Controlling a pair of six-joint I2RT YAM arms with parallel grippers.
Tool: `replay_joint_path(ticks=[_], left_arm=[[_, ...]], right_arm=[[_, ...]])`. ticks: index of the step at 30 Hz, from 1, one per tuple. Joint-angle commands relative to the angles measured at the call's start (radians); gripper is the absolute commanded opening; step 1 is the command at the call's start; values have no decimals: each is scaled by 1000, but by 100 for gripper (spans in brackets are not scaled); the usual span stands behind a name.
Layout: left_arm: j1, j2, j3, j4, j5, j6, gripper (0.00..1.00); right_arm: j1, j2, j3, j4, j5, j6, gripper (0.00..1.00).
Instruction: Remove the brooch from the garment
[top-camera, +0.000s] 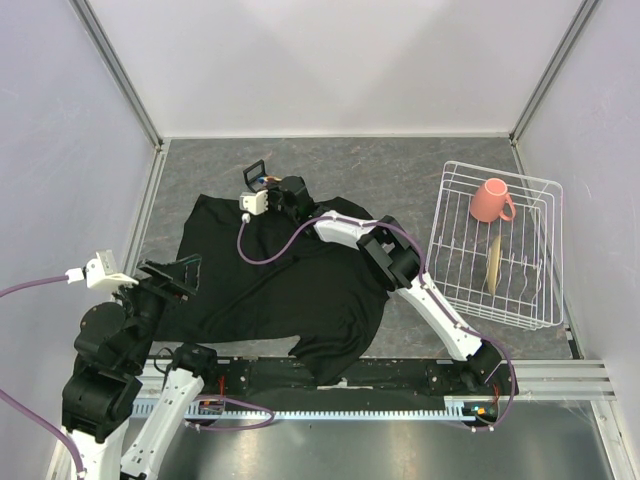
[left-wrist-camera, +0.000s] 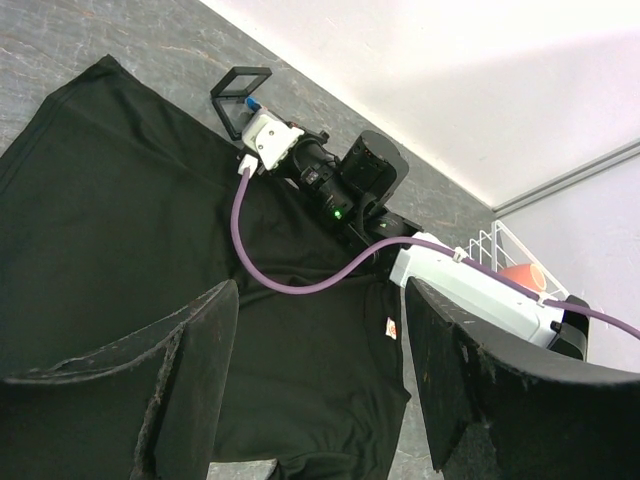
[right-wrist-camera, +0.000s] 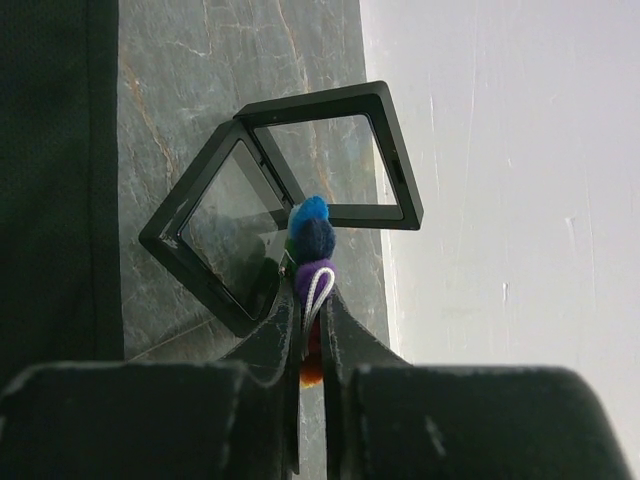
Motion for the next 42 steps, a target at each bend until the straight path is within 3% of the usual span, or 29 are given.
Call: replay_joint_path(ticks=[1, 8, 21, 42], left_arm=[[-1, -15, -9, 23, -26, 10, 74], [-2, -18, -13, 23, -29, 15, 74], [-2, -21, -22, 22, -25, 16, 75], [-2, -21, -19, 15, -14, 10, 75]], right_arm=[[7, 17, 55, 50, -40, 27, 11], [16, 23, 61, 61, -49, 46, 15], [17, 23, 84, 37, -57, 95, 37], [19, -51, 84, -46, -127, 265, 62]])
